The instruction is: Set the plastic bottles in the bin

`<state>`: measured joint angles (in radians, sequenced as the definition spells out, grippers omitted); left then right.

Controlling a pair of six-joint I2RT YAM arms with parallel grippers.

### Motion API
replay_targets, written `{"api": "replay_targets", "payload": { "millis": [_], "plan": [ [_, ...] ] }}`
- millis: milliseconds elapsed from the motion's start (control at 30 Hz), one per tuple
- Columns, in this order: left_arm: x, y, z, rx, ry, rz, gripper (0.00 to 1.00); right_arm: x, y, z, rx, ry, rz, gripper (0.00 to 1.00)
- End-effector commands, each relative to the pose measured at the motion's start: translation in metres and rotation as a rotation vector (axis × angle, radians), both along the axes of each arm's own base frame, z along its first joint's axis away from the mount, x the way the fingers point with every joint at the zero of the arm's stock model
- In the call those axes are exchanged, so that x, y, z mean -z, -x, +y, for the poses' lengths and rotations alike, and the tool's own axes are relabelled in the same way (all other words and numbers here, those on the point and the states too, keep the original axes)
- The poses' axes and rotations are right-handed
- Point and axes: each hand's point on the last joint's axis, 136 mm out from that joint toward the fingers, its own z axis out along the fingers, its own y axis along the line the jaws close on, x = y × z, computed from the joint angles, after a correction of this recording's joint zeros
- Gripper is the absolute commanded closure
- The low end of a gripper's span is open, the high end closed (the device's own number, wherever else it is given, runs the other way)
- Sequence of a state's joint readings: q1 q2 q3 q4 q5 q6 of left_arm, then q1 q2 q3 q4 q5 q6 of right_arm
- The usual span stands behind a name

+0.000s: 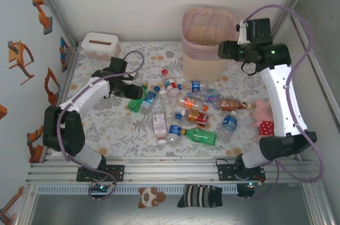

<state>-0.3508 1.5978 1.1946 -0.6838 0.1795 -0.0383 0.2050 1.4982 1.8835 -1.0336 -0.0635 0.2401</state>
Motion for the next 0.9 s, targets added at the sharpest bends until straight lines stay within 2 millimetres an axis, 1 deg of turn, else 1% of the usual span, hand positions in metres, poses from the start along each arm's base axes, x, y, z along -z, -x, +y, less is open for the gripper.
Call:
{"api": "replay_targets", "payload": {
  "millis": [0,133,233,367,467,567,700,867],
  "plan": [
    [0.002,-0.005,0.001,0.034,-0.015,0.03,0.34,-0.011,0.007,0.0,0.005,-0.022,-0.033,0.23],
    [0.014,-0.009,0.001,0.047,-0.032,0.071,0.32,-0.012,0.004,0.002,-0.003,-0.023,-0.034,0.23],
    [0.022,-0.009,-0.003,0.062,-0.012,0.103,0.3,-0.012,0.001,0.002,-0.005,-0.021,-0.039,0.23],
    [0.037,-0.009,-0.003,0.073,-0.015,0.162,0.29,-0.018,-0.004,0.003,-0.01,-0.018,-0.056,0.23],
    [0.048,-0.012,0.002,0.064,-0.048,0.186,0.29,-0.022,-0.008,0.005,-0.021,-0.02,-0.067,0.23],
    [0.056,-0.014,0.004,0.062,-0.044,0.215,0.29,-0.024,-0.012,0.006,-0.023,-0.016,-0.084,0.23],
    [0.065,-0.02,0.014,0.026,-0.07,0.236,0.29,-0.024,-0.019,0.01,-0.037,-0.018,-0.085,0.23],
    [0.068,-0.021,0.029,-0.03,-0.07,0.254,0.32,-0.02,-0.022,0.013,-0.044,-0.032,-0.072,0.23]
  ]
}}
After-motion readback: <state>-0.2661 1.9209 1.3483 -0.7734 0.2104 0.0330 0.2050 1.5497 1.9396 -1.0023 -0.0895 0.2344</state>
